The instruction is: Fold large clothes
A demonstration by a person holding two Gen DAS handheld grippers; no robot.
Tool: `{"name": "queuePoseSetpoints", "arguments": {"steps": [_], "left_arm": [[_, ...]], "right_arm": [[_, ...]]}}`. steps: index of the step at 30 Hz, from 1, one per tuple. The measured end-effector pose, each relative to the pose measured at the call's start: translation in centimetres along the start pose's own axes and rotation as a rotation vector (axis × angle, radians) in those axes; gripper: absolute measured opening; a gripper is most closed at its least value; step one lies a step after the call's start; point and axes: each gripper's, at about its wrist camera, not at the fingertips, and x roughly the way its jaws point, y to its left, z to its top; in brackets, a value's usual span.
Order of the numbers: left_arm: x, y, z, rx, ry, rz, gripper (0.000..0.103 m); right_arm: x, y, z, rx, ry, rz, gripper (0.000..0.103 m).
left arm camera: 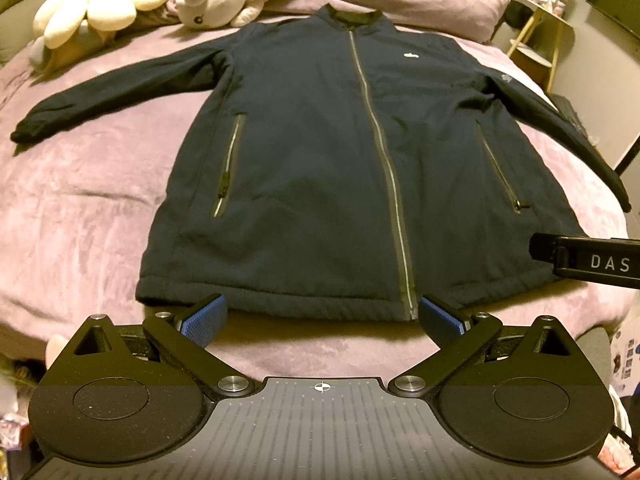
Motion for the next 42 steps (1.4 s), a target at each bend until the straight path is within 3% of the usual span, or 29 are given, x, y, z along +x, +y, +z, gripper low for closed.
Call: {"name": "queuePoseSetpoints", "arguments": {"steps": [42], "left_arm": [[1.6,1.0,1.2,-0.038,0.04,-0.022,0.103]], "right_arm": [[1.8,0.1,0.4,-0.02,0.013,0.066,0.099]]}}
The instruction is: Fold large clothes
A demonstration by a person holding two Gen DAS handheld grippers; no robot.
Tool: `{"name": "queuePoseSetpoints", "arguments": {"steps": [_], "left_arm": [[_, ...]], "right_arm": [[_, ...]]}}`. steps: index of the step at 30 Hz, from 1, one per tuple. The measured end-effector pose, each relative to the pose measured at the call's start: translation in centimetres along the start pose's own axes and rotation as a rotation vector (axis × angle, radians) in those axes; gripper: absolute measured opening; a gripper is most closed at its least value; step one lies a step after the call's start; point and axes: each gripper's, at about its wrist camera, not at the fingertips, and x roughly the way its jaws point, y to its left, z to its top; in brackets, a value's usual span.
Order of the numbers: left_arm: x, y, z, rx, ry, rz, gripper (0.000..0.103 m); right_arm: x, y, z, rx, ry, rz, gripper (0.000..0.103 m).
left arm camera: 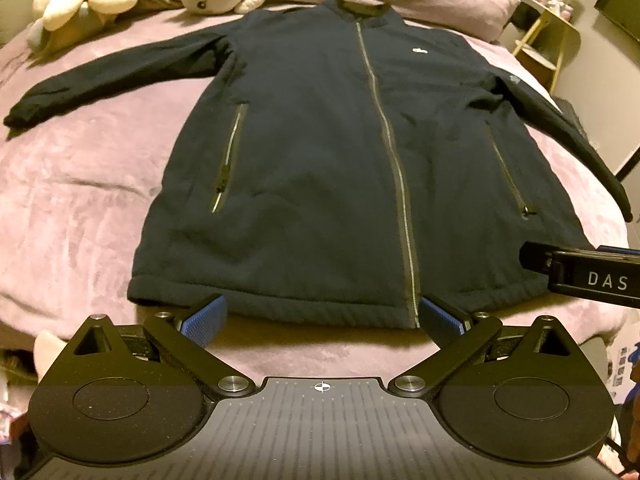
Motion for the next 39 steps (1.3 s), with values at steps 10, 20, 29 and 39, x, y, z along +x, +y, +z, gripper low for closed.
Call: {"name": "queuePoseSetpoints", "arguments": {"steps": [10,20,29,39], "left_arm": [[1.3,-0.3,0.9,0.013,0.022,-0.001,0.103],[3.1,1.9,5.4,-0.088,-0.112,0.019,0.103],[8.0,2.8,9.4,-0.143,-0.093,0.047,0.103],[11.6,1.5,11.0,-0.14,-0.062,0.089,0.103]], "right_arm": [[1.3,-0.7,0.5,0.017,0.008,0.059,0.099],[2.3,-11.9,3.3,0.358,-0.382,0.35,0.099],[10.1,-31.3,4.9,0.994,-0.503,0.239,0.099],[19.7,-42.2,0.7,1.507,-0.503,0.171,0.035]]}}
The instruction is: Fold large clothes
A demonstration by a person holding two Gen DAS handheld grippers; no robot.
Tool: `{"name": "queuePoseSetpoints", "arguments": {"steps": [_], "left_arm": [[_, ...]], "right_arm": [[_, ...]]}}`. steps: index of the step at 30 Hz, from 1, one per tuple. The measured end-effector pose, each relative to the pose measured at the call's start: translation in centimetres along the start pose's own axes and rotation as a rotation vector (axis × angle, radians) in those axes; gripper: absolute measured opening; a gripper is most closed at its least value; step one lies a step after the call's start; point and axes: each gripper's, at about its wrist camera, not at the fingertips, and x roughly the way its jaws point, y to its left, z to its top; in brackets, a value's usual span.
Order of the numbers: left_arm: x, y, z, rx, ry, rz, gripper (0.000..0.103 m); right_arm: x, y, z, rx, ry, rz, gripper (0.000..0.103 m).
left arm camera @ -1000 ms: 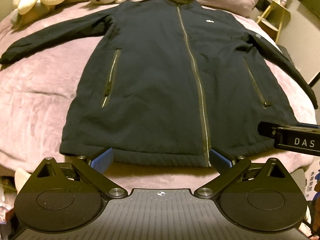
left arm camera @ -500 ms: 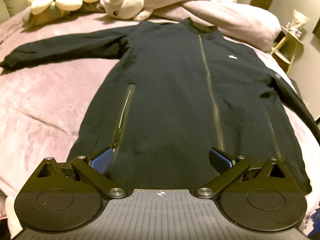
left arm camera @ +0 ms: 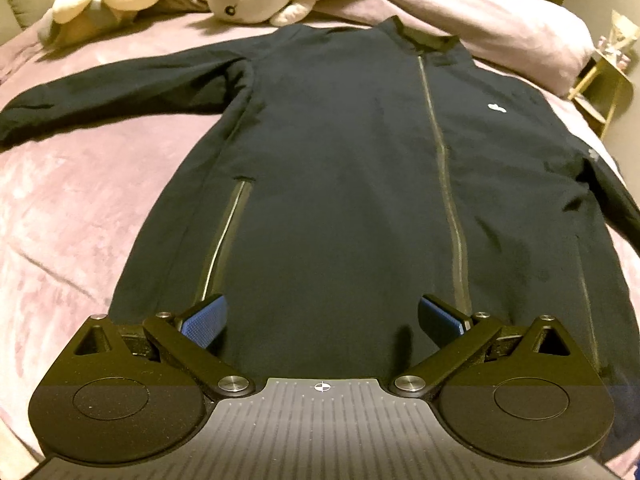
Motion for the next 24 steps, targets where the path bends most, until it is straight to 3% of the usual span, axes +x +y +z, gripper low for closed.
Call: {"name": "queuePoseSetpoints", "arguments": {"steps": [5,8,12,14,17,18,21,24], "left_arm": [[1.0,0.0,0.5,-0.006,0.001,0.031,0.103],[1.0,0.7,0.9,-0.016,0.0,0.041,0.103],[0.2,2.2,1.6,-0.036,-0.032,0.043,0.103],[-0.4,3.0,2.0,-0.049,-0.061,0.042,0.103],[-1.1,3.9,3.0,-0.074,-0.109,0.036,0.103],[-1.3,4.1,3.3,-0.084,-0.12,0.029,0.103],[-1.6,4.4,4.5,-0.115,-0.154,-0.028,0.103],[-1.6,4.1,5.5,-0.132,-0.17,-0.12,0.103]], "right_arm": [[1.8,0.2,0.8,0.006,-0.011,-0.025,0.026],[1.5,2.8,0.7,-0.134,-0.019,-0.104,0.019],[-0.3,11.7,-3.2,-0.551,-0.163,-0.17,0.014],[-1.2,16.6,-7.1,-0.778,-0.178,-0.098,0.014],[-2.4,22.4,-16.1,-1.102,-0.079,0.077,0.018],[-2.8,23.4,-19.1,-1.179,-0.03,0.14,0.03],[-3.8,23.8,-28.5,-1.391,0.176,0.31,0.086],[-4.7,21.7,-34.8,-1.5,0.337,0.37,0.087]]}}
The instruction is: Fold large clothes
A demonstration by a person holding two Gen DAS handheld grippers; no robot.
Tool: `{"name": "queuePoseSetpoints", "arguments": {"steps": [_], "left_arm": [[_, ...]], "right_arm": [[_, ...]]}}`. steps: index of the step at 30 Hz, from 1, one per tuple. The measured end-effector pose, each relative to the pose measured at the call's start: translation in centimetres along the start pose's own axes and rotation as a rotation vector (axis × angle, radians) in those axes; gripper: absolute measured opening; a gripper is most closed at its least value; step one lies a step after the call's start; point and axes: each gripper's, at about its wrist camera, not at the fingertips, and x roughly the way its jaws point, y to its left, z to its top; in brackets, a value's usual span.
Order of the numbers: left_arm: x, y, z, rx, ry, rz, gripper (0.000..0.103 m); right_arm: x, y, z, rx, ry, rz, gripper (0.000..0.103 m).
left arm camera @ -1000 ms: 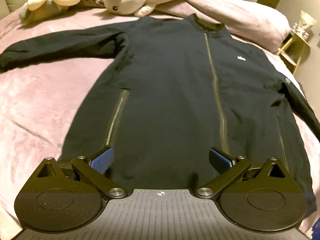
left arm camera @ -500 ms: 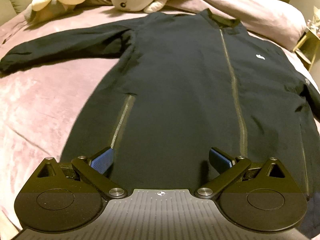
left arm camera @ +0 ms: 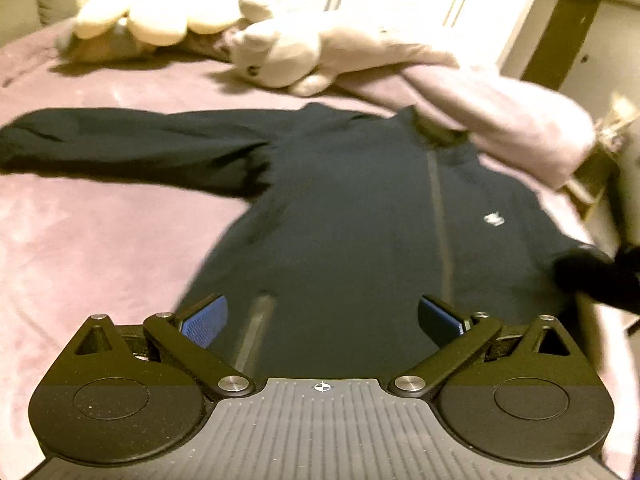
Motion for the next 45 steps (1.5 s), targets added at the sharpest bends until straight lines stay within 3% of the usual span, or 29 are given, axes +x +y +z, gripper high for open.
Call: {"name": "queuePoseSetpoints", "arguments": {"steps": [3,6,8,10,14,18,21,23,26,27,28,31,33,35,40,42,45], "left_arm": [[1.3,-0.7,0.8,0.002,0.029,-0.105,0.103],[4.0,-1.8,1.6,-0.027,0.076,-0.197,0.101],[6.3,-2.9,2.1,-0.059,0.114,-0.244,0.093],[8.7,-4.2,2.6,-0.097,0.157,-0.296,0.091],[14.7,-6.8,3.1,-0.177,0.292,-0.392,0.082],[18.8,-8.6,2.4,-0.223,0.382,-0.393,0.064],[19.4,-9.5,2.8,-0.2,0.379,-0.405,0.038],[19.3,-10.0,2.8,-0.182,0.377,-0.402,0.038],[19.5,-10.7,2.7,-0.147,0.385,-0.396,0.03],[19.5,-10.8,2.8,-0.138,0.38,-0.389,0.027],[19.1,-10.8,3.0,-0.129,0.37,-0.385,0.012],[17.0,-10.1,5.1,-0.095,0.275,-0.396,0.008],[15.1,-9.0,7.2,-0.051,0.185,-0.357,0.007],[13.3,-7.3,9.3,0.009,0.076,-0.267,0.007],[12.2,-0.9,12.7,0.011,-0.071,0.098,0.008],[12.8,1.3,12.8,-0.025,-0.05,0.107,0.01],[14.1,3.6,12.1,-0.083,0.008,0.063,0.031]], "right_arm": [[0.0,0.6,-2.2,0.123,0.055,0.056,0.086],[-0.6,-2.2,-4.4,0.288,0.101,0.046,0.077],[-1.4,-3.5,-6.5,0.384,0.126,0.037,0.074],[-2.4,-5.0,-8.1,0.444,0.149,0.027,0.067],[-4.1,-7.0,-10.2,0.535,0.17,-0.005,0.067],[-5.3,-8.5,-11.3,0.591,0.169,-0.01,0.067],[-5.3,-8.9,-11.4,0.605,0.175,-0.013,0.067],[-5.2,-9.0,-11.5,0.608,0.173,-0.01,0.067],[-4.6,-8.6,-11.0,0.617,0.175,-0.004,0.067],[-4.5,-8.5,-10.8,0.618,0.175,-0.002,0.067],[-4.5,-8.4,-10.6,0.615,0.172,0.0,0.067],[-4.9,-8.2,-10.0,0.591,0.155,0.003,0.067],[-4.8,-8.1,-9.4,0.57,0.152,0.001,0.067],[-4.4,-8.1,-8.7,0.556,0.153,0.004,0.067],[-2.1,-7.3,-6.9,0.53,0.144,0.052,0.067],[-0.6,-7.1,-6.2,0.538,0.155,0.064,0.067],[1.8,-7.6,-5.3,0.585,0.169,0.093,0.067]]}}
